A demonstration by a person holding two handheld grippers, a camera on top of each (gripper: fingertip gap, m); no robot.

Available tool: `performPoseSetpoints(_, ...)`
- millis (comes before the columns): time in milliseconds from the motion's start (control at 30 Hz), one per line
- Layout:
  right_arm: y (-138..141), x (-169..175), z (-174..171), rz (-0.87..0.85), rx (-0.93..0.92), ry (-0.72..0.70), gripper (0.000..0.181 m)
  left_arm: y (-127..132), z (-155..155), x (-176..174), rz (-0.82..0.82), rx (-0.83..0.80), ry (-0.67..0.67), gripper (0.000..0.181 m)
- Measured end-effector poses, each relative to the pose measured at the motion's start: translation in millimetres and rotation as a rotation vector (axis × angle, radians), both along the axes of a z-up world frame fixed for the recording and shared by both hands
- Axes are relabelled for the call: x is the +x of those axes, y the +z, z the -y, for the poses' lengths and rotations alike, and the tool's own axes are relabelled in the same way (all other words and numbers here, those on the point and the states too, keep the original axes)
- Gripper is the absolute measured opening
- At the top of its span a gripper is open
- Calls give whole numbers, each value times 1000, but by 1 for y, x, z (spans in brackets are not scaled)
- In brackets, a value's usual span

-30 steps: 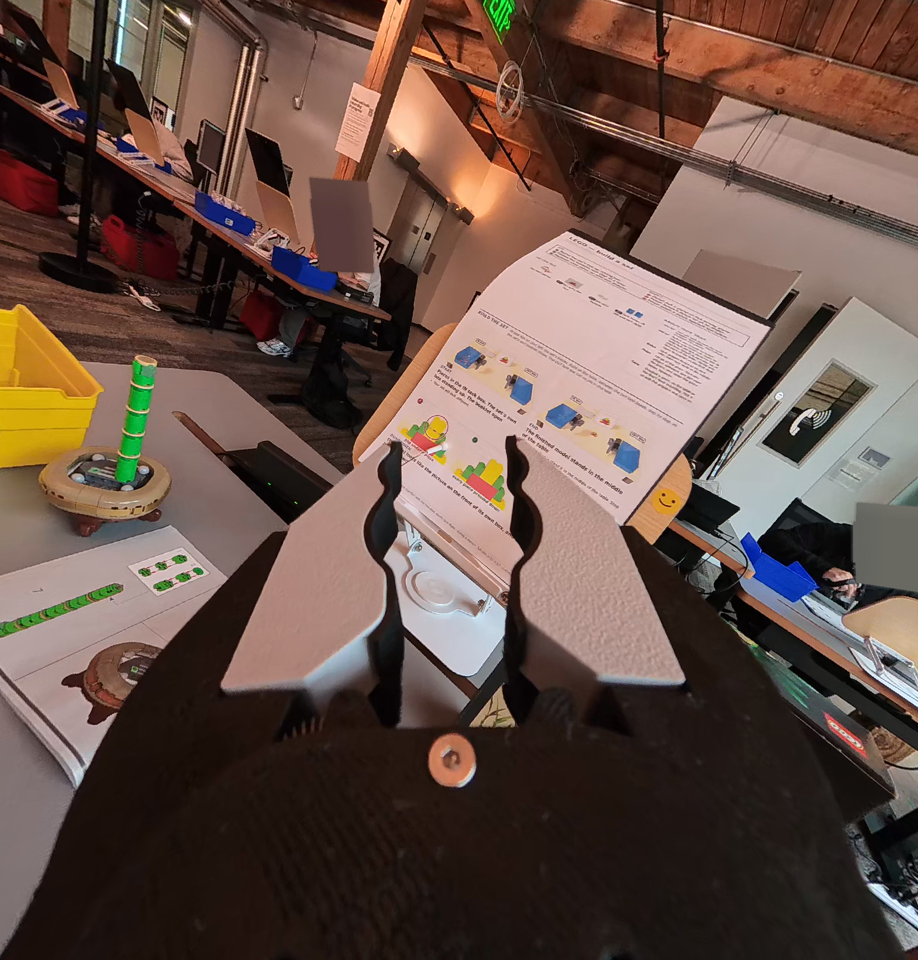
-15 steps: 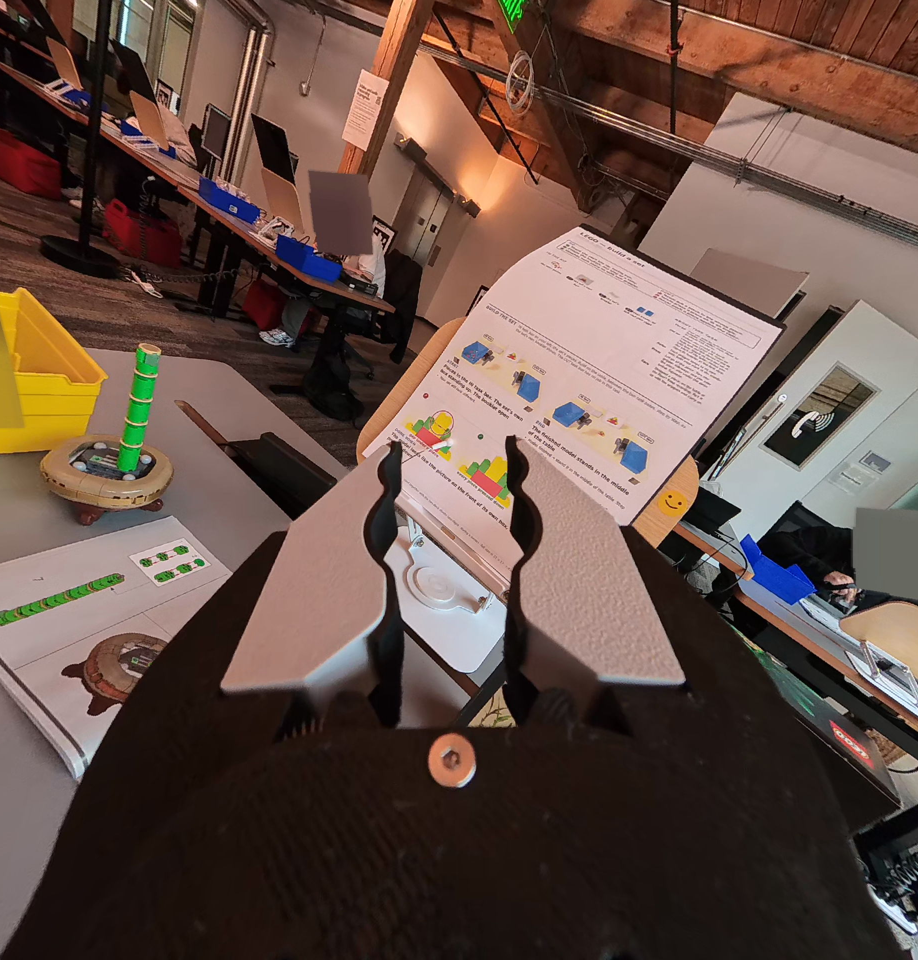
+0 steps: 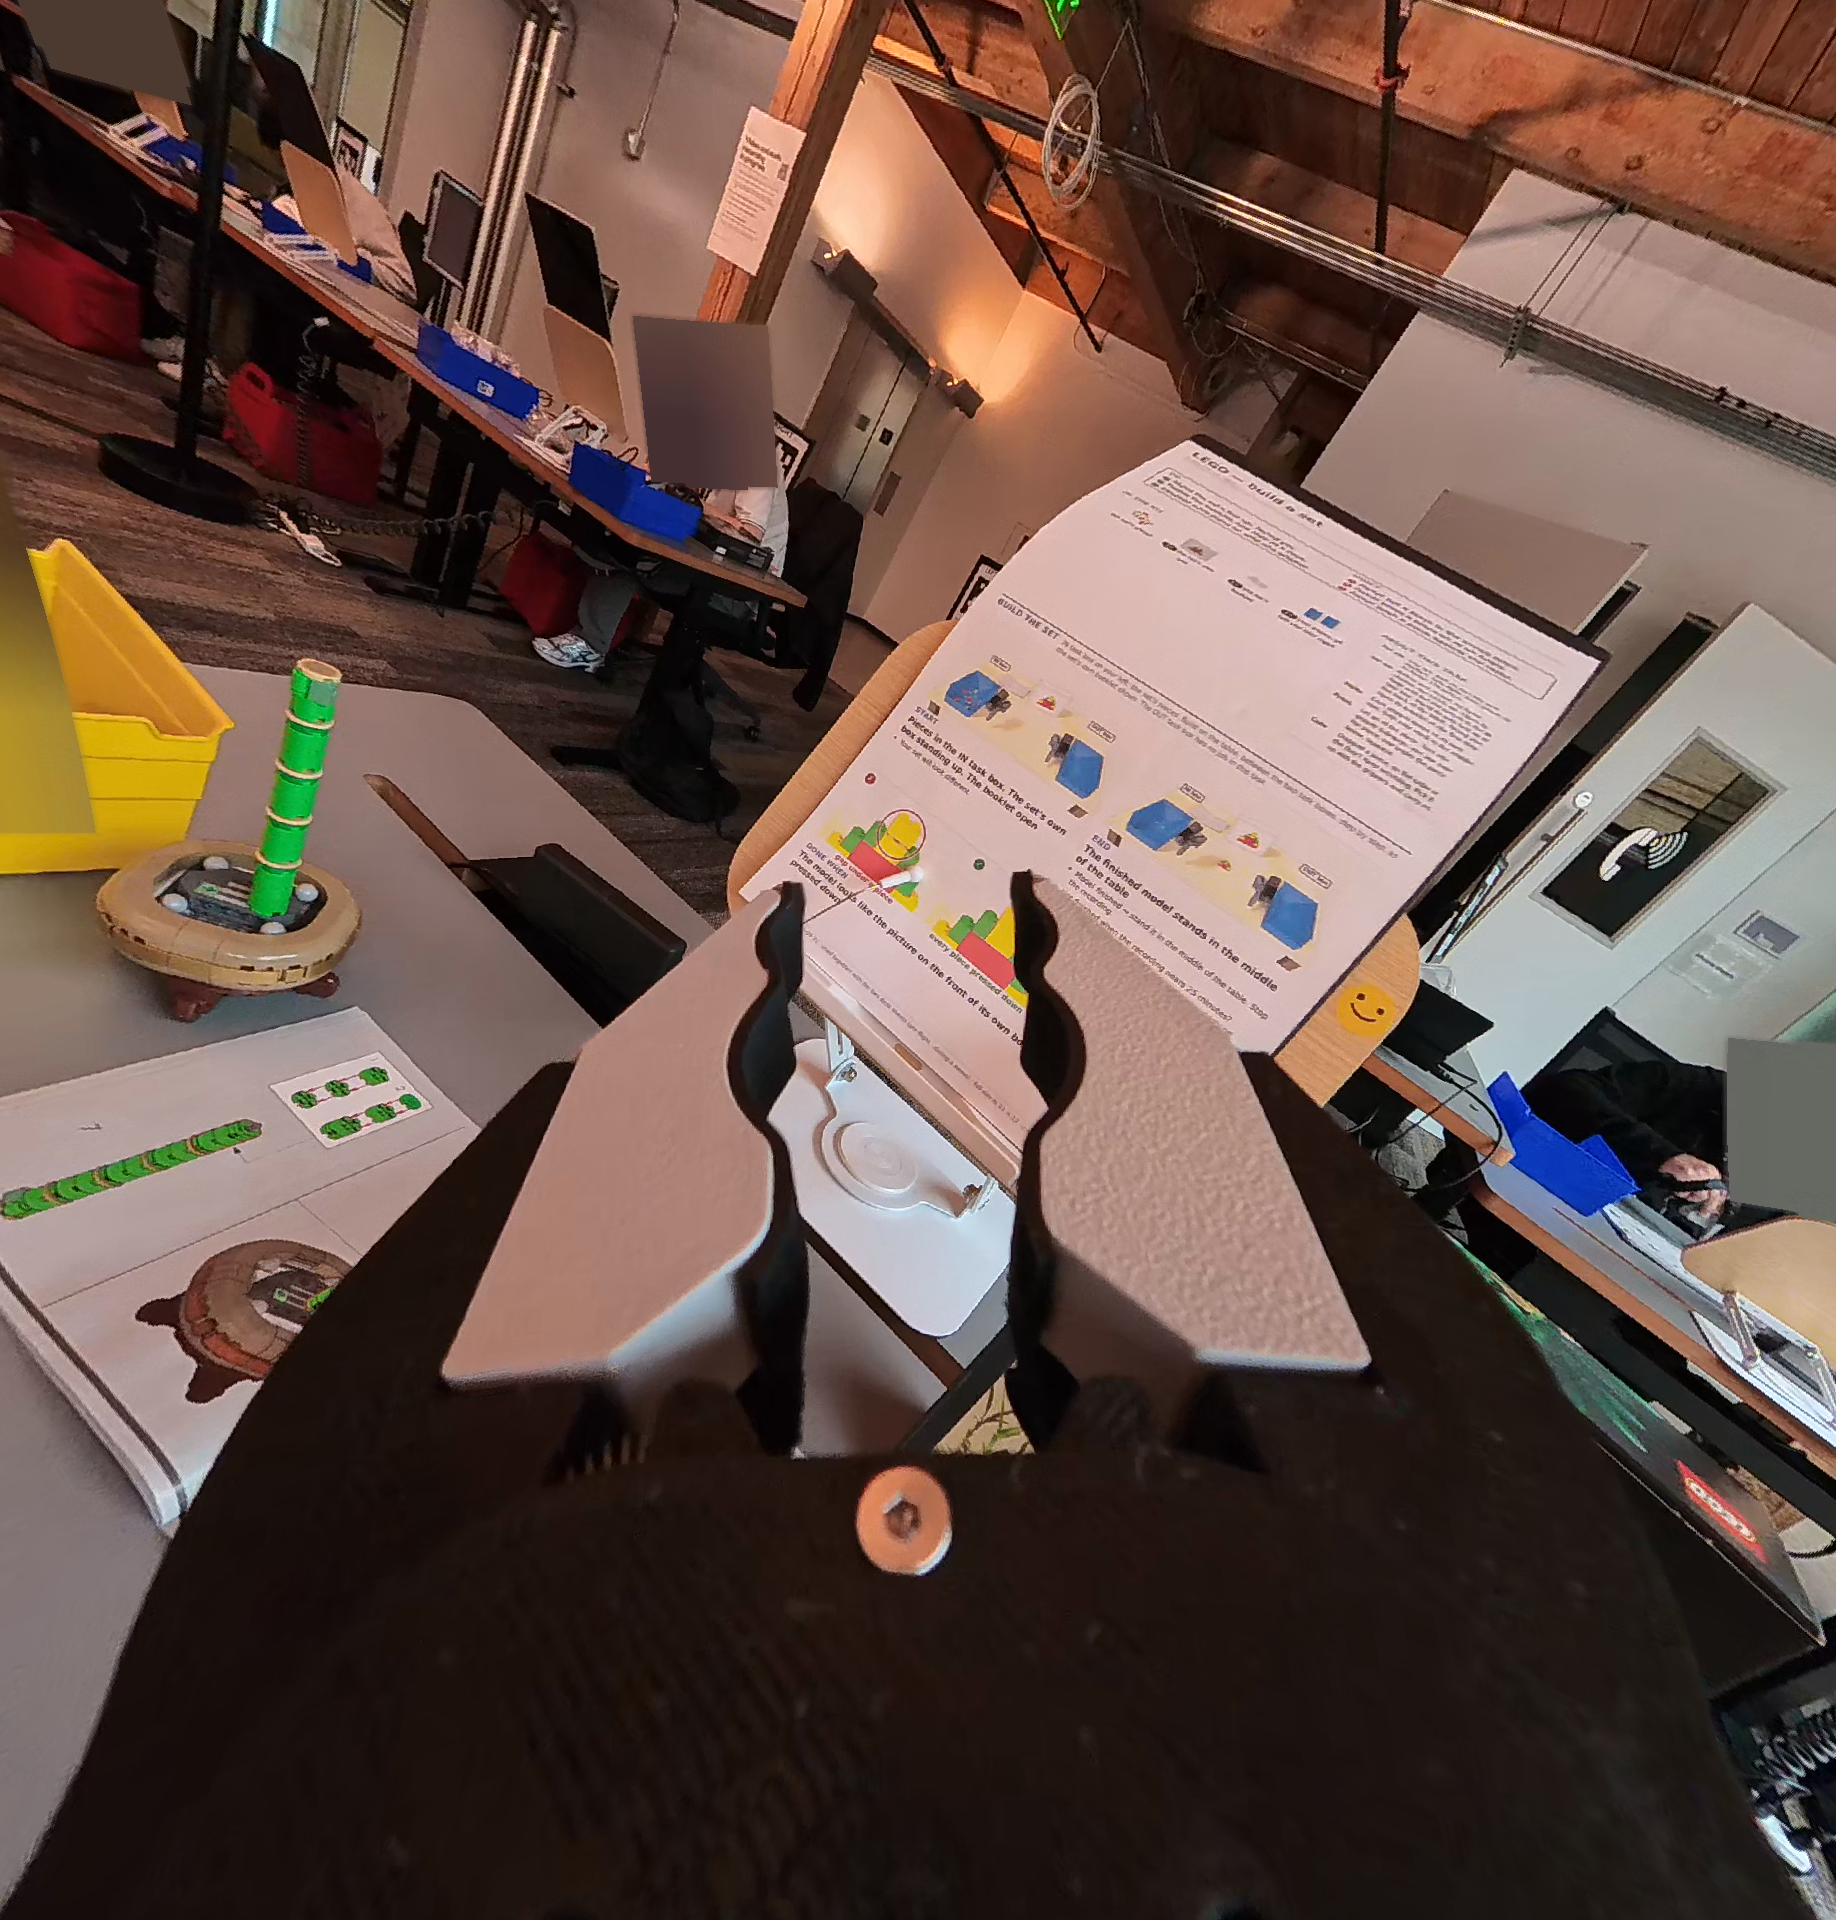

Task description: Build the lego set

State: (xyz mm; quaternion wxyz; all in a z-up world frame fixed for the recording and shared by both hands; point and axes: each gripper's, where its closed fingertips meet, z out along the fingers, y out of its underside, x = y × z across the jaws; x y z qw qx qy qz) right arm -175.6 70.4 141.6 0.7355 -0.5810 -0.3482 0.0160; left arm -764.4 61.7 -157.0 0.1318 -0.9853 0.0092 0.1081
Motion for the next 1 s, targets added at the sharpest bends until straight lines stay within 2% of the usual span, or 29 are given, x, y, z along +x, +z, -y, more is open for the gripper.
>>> performPoseSetpoints(33, 0, 0, 0, 1, 0, 0, 40, -1, 1, 1, -10, -8, -10, 24)
performPoseSetpoints(267, -2, -2, -1, 12, -7, 2, 40, -13, 3, 1, 59, -36, 44, 28)
performPoseSetpoints(433, -4, -3, -1, 22, -8, 1, 40, -15, 1, 3, 107, -16, 57, 20)
performPoseSetpoints(700, -4, -3, -1, 33, -4, -4, 40, -16, 0, 10, 188, -1, 87, 21)
performPoseSetpoints(1000, -4, -4, -1, 35, -3, -4, 40, -16, 2, 11, 199, -11, 93, 21)
